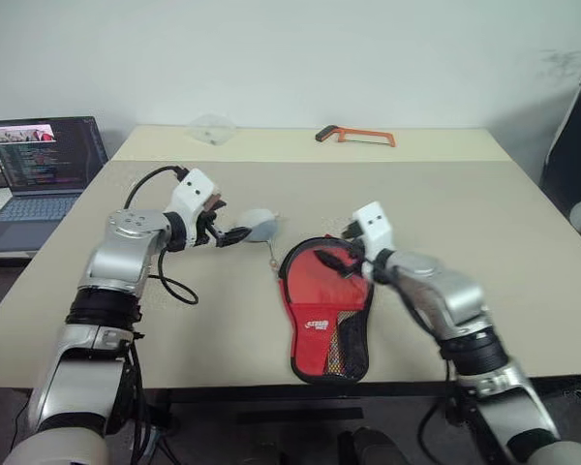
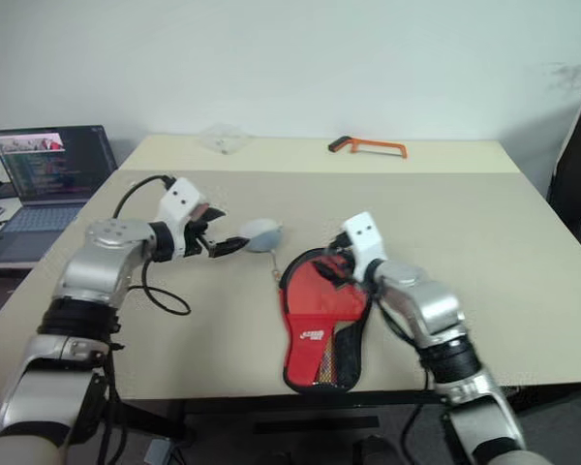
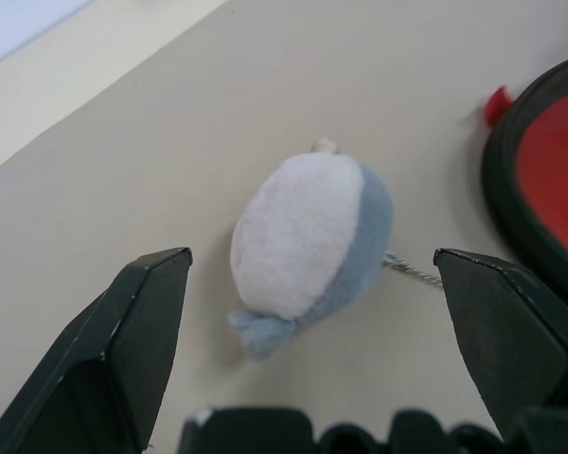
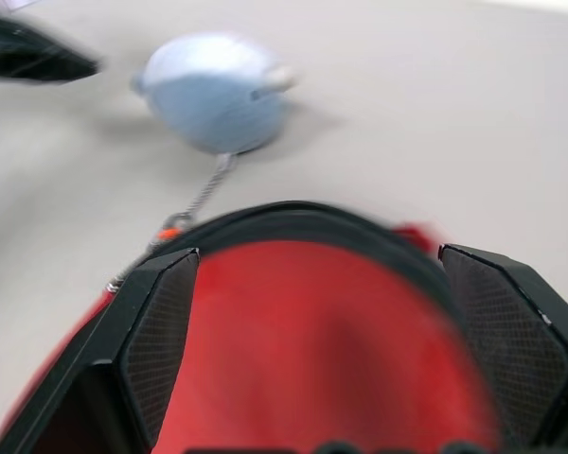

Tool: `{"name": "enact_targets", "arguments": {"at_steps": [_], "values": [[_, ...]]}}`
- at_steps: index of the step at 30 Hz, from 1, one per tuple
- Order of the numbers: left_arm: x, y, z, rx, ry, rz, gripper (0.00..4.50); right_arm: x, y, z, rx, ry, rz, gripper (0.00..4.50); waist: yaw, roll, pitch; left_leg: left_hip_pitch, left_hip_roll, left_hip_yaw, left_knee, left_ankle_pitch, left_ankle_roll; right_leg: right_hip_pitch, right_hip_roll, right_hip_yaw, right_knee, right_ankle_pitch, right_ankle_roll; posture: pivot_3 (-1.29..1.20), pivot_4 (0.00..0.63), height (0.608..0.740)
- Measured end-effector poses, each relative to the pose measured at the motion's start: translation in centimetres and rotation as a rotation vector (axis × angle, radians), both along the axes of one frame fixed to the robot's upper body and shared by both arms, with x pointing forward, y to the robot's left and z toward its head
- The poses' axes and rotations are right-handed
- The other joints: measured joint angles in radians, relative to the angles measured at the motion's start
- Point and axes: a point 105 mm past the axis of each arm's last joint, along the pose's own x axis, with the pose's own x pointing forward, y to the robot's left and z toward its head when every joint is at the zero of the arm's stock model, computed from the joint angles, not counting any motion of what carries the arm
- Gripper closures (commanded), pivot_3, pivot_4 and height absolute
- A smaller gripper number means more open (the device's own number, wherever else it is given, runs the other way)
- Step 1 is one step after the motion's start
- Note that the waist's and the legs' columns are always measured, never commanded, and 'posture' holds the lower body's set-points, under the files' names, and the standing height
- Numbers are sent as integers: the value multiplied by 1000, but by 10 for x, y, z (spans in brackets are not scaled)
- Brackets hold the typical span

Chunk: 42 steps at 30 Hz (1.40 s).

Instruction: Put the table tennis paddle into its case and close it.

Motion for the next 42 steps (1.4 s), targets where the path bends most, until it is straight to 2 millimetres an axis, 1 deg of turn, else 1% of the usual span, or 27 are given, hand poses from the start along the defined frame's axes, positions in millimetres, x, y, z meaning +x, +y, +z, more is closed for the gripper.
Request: {"name": "enact_targets", "arguments": {"at_steps": [2, 4, 6, 8, 9, 11, 12, 13, 16, 18, 23, 24, 25, 26, 27, 30, 31, 34, 36, 38, 40, 42], "values": [[6, -4, -2, 13, 0, -2, 0, -1, -2, -19, -17, 42, -10, 48, 2, 0, 0, -2, -1, 1, 0, 0, 0, -1, -1, 0, -1, 1, 2, 0, 150, 740], [12, -8, -5, 24, 3, 5, 0, -4, -2, -25, -5, 58, 1, 48, 1, -1, -1, -1, -1, 1, 1, 0, 0, 0, -1, 1, -2, 2, 3, 0, 150, 740], [15, -17, -8, 32, -1, -18, 0, -7, -1, -29, -3, 71, 19, 48, 1, -2, -1, 1, -1, 1, 0, 0, 1, 1, -1, 1, -1, 2, 3, 0, 150, 740], [19, -25, -14, 58, 7, -31, 0, -11, -1, -35, -13, 84, 30, 48, -2, -2, -2, 6, 0, 0, 0, -2, 4, 6, 0, 0, 0, 1, 2, 0, 150, 740], [21, -25, -18, 88, 10, -25, 0, -13, -1, -39, -21, 90, 33, 48, -5, -2, -3, 8, 0, 0, 0, -2, 5, 8, 0, 0, 0, 2, 2, 0, 150, 740], [27, -20, -30, 217, 14, 9, 0, -14, -3, -43, -31, 97, 26, 48, -7, -2, -3, 16, 0, 0, 0, -3, 5, 15, 1, 0, 0, 1, 3, 0, 150, 740], [29, -19, -36, 246, 25, 25, 0, -15, -4, -45, -30, 102, 22, 48, -7, -3, -4, 20, 0, 0, -1, -3, 5, 19, 1, 0, 0, 1, 3, 0, 150, 740], [32, -19, -43, 276, 41, 47, 0, -15, -6, -47, -30, 107, 16, 48, -7, -3, -4, 24, 0, -1, -1, -3, 5, 24, 1, -1, -1, -2, 8, 0, 150, 740], [37, -16, -57, 317, 71, 111, 0, -16, -8, -46, -29, 107, 10, 48, -9, -4, -5, 28, 0, -1, 0, -2, 6, 28, 2, -1, -2, -2, 9, 0, 150, 740], [39, -19, -60, 321, 76, 133, 0, -15, -9, -46, -27, 111, 3, 48, -8, -4, -5, 29, 0, -1, 0, -2, 6, 29, 2, -1, -1, -2, 9, 0, 150, 740], [43, -34, -66, 313, 88, 158, 0, -14, -13, -45, -21, 119, -12, 48, -6, -5, -7, 29, -1, -2, 0, -2, 6, 30, 1, 0, -1, -2, 9, 0, 150, 740], [44, -36, -68, 312, 89, 168, 377, -14, -13, -45, -21, 121, -13, 0, -6, -6, -7, 29, -1, -2, 0, -2, 6, 30, 0, -1, -1, -2, 9, 0, 150, 740], [44, -36, -70, 314, 91, 177, 582, -14, -14, -45, -22, 123, -14, 0, -6, -6, -7, 29, -1, -2, 0, -2, 6, 30, 0, -1, -1, -2, 9, 0, 150, 740], [44, -34, -72, 316, 93, 188, 954, -15, -14, -45, -23, 124, -14, 0, -6, -5, -7, 29, -1, -2, -1, -2, 6, 30, 0, -1, -1, -2, 9, 0, 150, 740], [44, -33, -72, 317, 90, 194, 1207, -16, -14, -45, -23, 125, -13, 0, -6, -6, -8, 29, -1, -2, -1, -2, 6, 30, 0, -1, -1, -2, 9, 0, 150, 740], [48, -34, -69, 348, 52, 213, 2206, -18, -15, -46, -46, 121, -15, 0, -2, -6, -8, 29, -1, -3, 0, -2, 6, 30, 0, -2, -2, -2, 9, 0, 150, 740], [49, -36, -67, 366, 31, 213, 2575, -19, -15, -46, -56, 117, -15, 0, -2, -6, -8, 29, -1, -3, 0, -2, 6, 30, 0, -2, -2, -2, 9, 0, 150, 740], [53, -42, -66, 459, -31, 214, 3461, -22, -13, -47, -62, 117, -6, 0, -2, -6, -8, 29, -1, -3, -1, -2, 6, 30, 0, -2, -2, -2, 9, 0, 150, 740], [55, -51, -64, 515, -82, 210, 3954, -25, -11, -46, -66, 118, 3, 0, -3, -6, -8, 28, -1, -3, -1, -2, 5, 30, 0, -2, -2, -2, 10, 0, 150, 740], [59, -59, -56, 549, -143, 223, 4172, -28, -10, -46, -69, 117, 9, 0, -4, -6, -8, 28, -1, -3, -1, -2, 5, 30, 0, -2, -2, -3, 10, 0, 150, 740], [64, -72, -39, 571, -232, 229, 4193, -30, -9, -46, -78, 116, 14, 0, -5, -6, -8, 27, -1, -4, -1, -2, 5, 30, 0, -2, -2, -3, 10, 0, 150, 740], [66, -83, -28, 604, -303, 226, 4193, -32, -9, -46, -84, 119, 22, 0, -5, -6, -8, 27, -1, -3, -1, -2, 5, 30, 0, -2, -3, -3, 11, 0, 150, 740]]}}
